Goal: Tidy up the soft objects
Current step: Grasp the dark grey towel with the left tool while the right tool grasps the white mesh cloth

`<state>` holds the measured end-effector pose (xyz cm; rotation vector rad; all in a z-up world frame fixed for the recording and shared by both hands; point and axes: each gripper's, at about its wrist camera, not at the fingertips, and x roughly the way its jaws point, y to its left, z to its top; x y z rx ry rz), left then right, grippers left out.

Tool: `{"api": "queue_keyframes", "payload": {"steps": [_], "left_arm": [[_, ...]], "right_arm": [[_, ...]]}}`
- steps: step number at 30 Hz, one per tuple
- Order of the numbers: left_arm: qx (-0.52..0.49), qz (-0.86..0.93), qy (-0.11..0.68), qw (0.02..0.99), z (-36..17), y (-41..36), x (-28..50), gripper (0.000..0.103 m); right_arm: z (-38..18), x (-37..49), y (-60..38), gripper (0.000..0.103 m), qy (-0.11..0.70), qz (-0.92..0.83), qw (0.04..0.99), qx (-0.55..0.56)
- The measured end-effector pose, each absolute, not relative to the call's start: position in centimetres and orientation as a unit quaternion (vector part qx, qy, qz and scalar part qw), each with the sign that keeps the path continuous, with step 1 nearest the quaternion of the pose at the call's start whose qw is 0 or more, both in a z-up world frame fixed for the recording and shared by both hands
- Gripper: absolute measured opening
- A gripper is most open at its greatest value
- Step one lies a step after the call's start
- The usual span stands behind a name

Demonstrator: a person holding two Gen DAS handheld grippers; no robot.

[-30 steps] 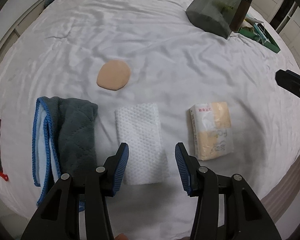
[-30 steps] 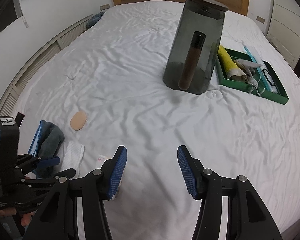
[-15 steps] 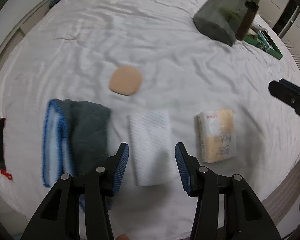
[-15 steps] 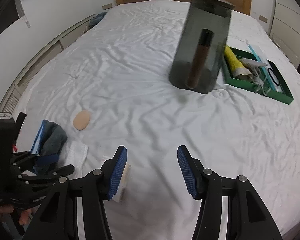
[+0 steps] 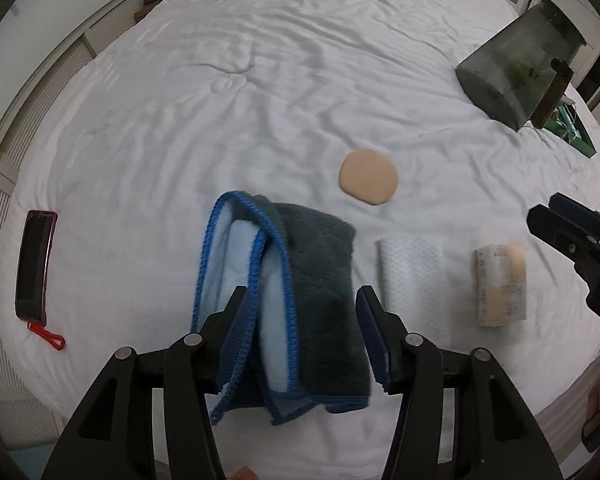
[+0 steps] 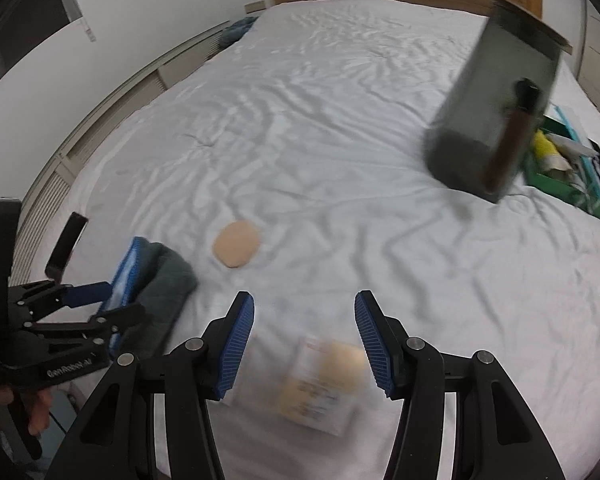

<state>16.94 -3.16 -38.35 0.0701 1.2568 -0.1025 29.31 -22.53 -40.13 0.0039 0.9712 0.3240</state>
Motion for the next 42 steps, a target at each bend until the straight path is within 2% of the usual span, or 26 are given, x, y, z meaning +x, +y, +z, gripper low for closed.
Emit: {"api": "queue_keyframes", "payload": {"steps": [17,36,42], "left_arm": [[0.027,-0.081,0.603,0.793,-40.7,-1.7,17.8,0.048],[-0.012,-0.106,0.615,0.781,-42.3,-1.0,18.1,0.053],[0.016,-0.091,0.621,0.778,-43.8,-1.1,18.5,0.053]], "right_arm": [[-45.4,29.3,-15.8,0.053,0.494,0.188,0.849,-0.005],[-49.6,29.6,-14.9,0.053,0.517,0.184,0.836,0.006],[-50.2,29.7,-14.6,0.049,0.524,0.191,0.830,0.003]]}}
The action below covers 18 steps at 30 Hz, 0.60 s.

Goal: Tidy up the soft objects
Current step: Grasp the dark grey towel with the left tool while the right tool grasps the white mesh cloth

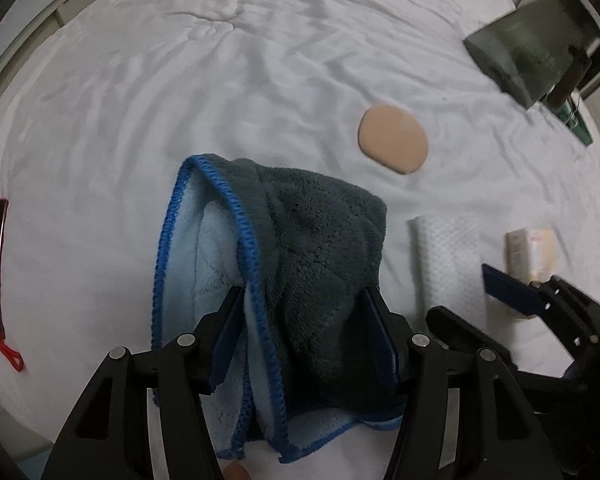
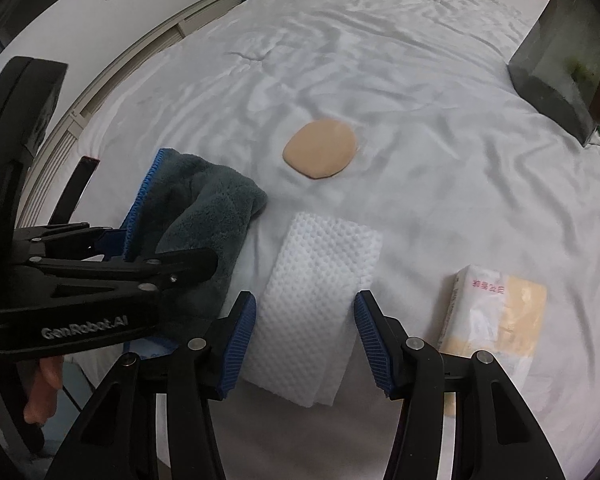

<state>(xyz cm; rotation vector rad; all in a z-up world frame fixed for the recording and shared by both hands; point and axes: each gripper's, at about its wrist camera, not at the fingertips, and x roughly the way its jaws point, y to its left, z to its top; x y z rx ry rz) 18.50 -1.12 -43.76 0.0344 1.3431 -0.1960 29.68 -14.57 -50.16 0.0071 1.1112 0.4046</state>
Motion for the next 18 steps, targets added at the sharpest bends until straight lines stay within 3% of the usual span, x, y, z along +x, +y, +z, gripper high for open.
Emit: {"api": "queue_keyframes", "payload": {"steps": [6,11,18], "left_arm": [[0.025,-0.085,0.614,0.784,-44.4,-1.3,18.3,0.051],[0.033,-0.082,0.610,0.787,-44.8,-1.7,18.1,0.047],[0.032,-0.076,0.607,0.790,-44.8,-1.9,17.6,0.046]], "right_arm": [[-51.0,30.2,-14.2,0.038,0.524,0.194,0.829,-0.005],[-51.4,30.2,-13.9,0.022,0.524,0.200,0.828,-0.007],[-51.1,29.9,-13.4,0.021,0.512,0.193,0.836,-0.030]]}}
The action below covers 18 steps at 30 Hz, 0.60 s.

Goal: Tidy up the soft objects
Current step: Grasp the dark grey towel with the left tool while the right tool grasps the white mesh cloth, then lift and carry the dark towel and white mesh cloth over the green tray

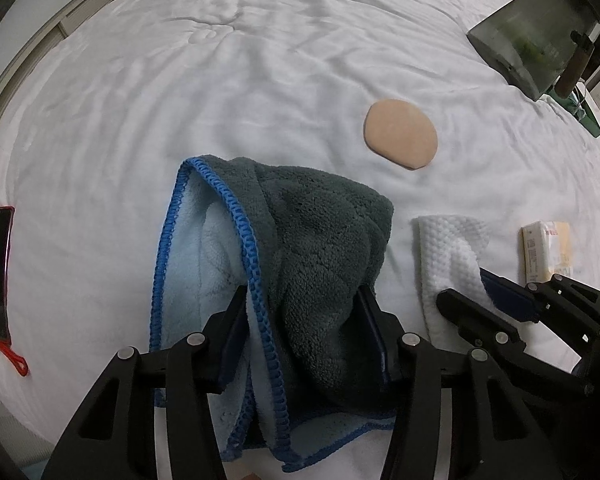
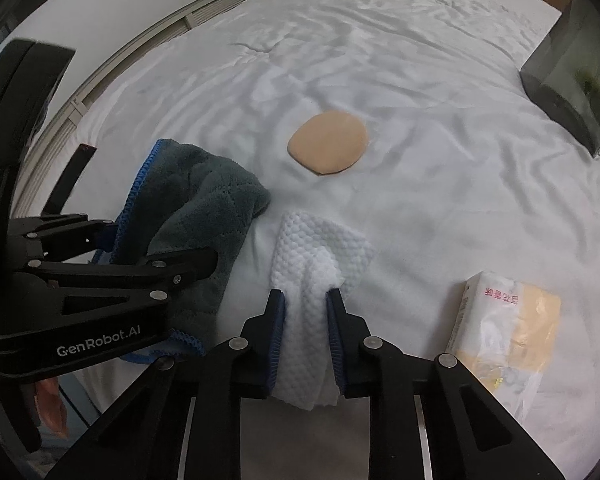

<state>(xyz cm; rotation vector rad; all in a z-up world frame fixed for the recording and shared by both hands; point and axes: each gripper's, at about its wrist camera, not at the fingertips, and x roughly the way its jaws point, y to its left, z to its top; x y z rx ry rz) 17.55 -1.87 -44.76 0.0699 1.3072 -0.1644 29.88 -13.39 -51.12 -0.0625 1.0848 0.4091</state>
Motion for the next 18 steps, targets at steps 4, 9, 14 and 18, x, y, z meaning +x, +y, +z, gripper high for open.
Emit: {"api": "queue_keyframes", "payload": {"steps": [4,9,14,18], "left_arm": [[0.032,-0.079,0.609,0.789,-44.8,-1.8,17.9,0.046],[0.034,-0.086,0.607,0.789,-44.8,-1.5,18.0,0.046],[0.053,-0.083,0.604,0.791,-44.9,-2.1,17.8,0.046],[0.056,-0.078,0.604,0.791,-45.0,-2.5,17.7,0.037]], "right_arm": [[-51.1,29.5,-12.5,0.021,0.509,0.181,0.840,-0.049],[-51.4,29.0,-12.0,0.025,0.504,0.162,0.847,-0.047],[-52.0,29.0,-12.4,0.030,0.509,0.166,0.844,-0.021],[-51.9,29.1,-12.8,0.015,0.510,0.187,0.839,-0.018]]}}
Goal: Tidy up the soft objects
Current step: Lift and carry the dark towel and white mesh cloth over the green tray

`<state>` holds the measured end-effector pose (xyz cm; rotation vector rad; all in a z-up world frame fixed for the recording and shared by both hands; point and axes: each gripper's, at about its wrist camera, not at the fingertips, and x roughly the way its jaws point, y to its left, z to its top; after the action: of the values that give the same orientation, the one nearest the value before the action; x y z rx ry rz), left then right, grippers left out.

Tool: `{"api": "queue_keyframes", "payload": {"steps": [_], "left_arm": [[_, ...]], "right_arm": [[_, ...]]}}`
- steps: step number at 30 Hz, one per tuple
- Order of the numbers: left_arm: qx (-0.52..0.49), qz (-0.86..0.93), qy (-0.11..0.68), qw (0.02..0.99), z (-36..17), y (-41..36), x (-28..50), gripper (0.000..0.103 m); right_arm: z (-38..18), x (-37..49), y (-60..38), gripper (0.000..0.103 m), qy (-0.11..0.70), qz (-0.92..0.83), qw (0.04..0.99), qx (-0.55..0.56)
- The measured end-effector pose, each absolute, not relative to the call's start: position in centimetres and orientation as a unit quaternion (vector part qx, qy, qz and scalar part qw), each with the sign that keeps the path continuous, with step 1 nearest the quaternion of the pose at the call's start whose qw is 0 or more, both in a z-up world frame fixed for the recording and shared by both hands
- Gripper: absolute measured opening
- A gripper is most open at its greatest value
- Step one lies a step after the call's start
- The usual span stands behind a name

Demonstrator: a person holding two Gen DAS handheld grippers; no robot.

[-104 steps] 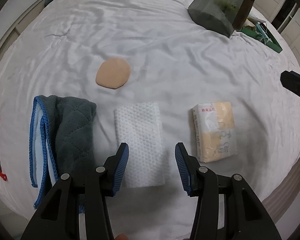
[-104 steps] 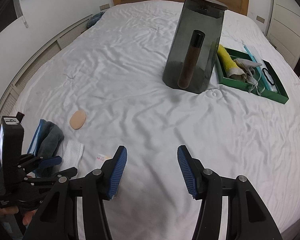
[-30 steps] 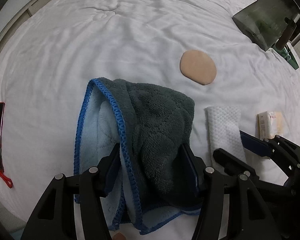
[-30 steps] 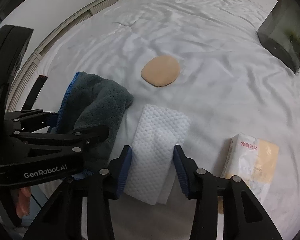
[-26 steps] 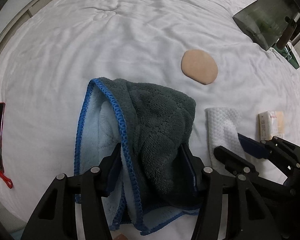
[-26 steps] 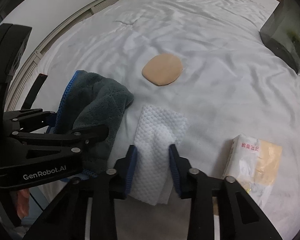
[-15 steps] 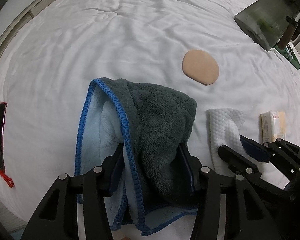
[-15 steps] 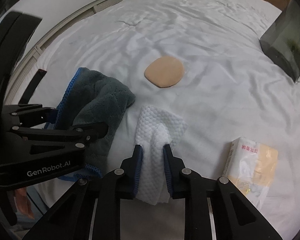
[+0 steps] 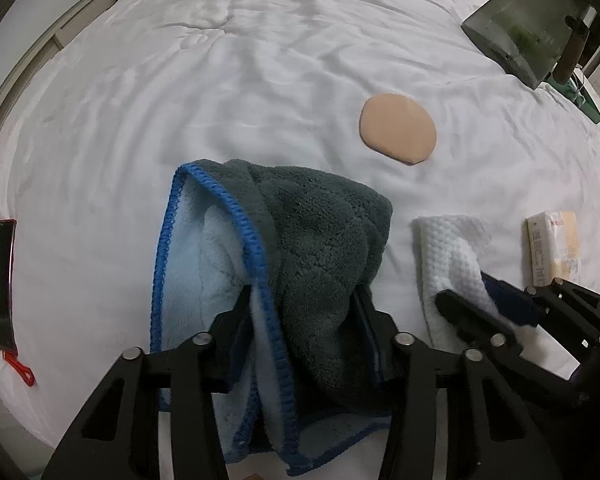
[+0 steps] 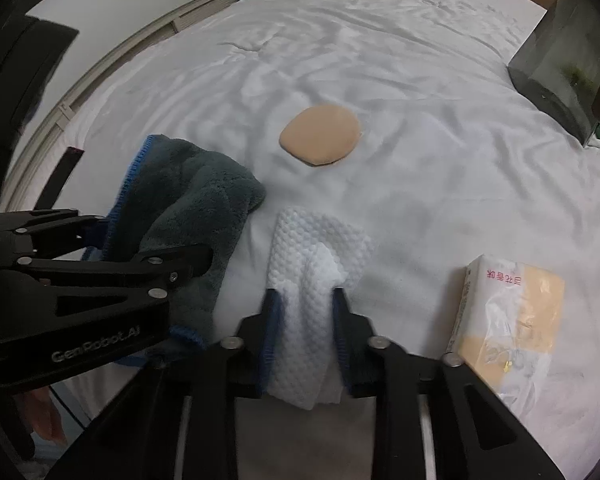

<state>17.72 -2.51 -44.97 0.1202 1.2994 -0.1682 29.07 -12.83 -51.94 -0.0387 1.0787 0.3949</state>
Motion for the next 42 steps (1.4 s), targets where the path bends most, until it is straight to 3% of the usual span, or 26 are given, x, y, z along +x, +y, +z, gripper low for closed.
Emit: {"api": "queue_keyframes", "payload": {"steps": [4,11,29,42], "left_arm": [[0.059,-0.074,0.604,0.792,-44.9,-2.5,17.8,0.024],[0.054,-0.073,0.605,0.791,-43.8,-2.3,18.2,0.019],[0.086,-0.039,0.563,0.821,-37.3,-5.4,19.4,0.017],[0.115,-0.136,0.506,0.844,-28.9,-19.4,18.5,0.017]], "right_arm": [[-51.7,29.0,-13.1,0.010,0.506,0.196,0.840,-0.021],[-50.3,29.1,-13.7,0.009,0.496,0.206,0.843,-0.019],[-44.1,28.9,-19.1,0.009,0.453,0.231,0.861,0.014],[-37.4,27.6,-35.6,0.009,0.427,0.142,0.893,0.020]]}}
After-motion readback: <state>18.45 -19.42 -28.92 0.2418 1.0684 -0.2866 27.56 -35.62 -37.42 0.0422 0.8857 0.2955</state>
